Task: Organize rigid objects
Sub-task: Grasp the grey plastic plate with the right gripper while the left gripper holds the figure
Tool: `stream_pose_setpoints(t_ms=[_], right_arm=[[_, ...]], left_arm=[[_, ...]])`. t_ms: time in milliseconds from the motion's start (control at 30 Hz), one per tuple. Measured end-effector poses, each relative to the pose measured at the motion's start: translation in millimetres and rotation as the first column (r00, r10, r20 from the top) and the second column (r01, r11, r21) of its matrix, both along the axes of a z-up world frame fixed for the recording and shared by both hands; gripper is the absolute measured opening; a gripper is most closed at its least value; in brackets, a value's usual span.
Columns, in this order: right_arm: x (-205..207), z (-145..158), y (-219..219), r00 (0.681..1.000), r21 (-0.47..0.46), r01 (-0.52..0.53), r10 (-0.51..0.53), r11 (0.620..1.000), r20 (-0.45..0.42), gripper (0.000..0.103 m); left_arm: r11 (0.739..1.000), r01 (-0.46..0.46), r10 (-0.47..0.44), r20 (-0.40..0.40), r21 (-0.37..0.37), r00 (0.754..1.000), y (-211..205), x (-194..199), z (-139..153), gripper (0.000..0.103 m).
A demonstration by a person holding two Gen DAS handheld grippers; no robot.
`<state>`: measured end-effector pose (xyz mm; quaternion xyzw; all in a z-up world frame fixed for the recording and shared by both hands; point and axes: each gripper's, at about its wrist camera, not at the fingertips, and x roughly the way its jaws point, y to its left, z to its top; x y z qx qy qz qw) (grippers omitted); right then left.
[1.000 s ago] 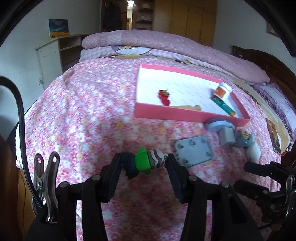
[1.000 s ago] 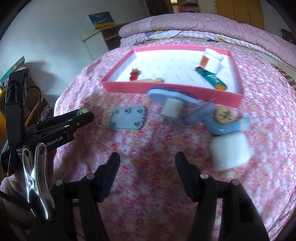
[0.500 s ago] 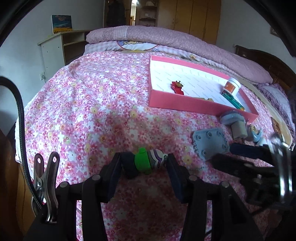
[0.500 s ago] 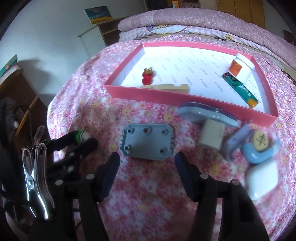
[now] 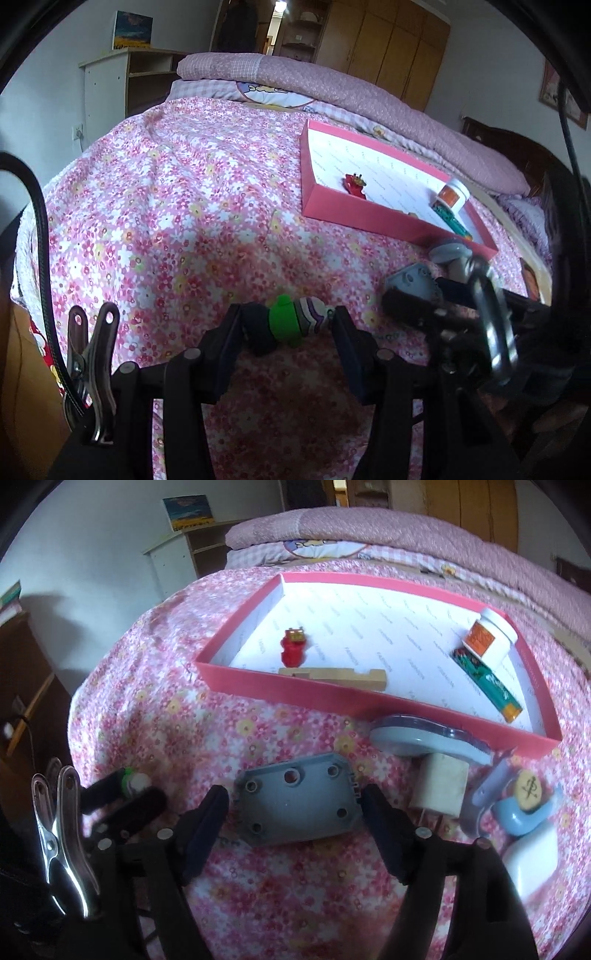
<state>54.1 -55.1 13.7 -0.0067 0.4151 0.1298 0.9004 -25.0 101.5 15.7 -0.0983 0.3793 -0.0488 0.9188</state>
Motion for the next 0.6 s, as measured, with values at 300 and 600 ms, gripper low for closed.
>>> stream_pose_setpoints(t_ms=[300, 600], right_arm=[[-5, -4, 5, 0.999, -0.067, -0.007, 0.01, 0.998, 0.044, 0.073], [-13, -2, -5, 0.998, -0.026, -0.031, 0.033, 0.999, 0.046, 0.072]], left_arm=[[1.0, -0.002, 0.002, -0.002, -0.008, 1.0, 2, 1, 0, 0.051], [1.0, -0.002, 0.002, -0.006, 0.012, 1.0, -1, 1, 0, 0.051]])
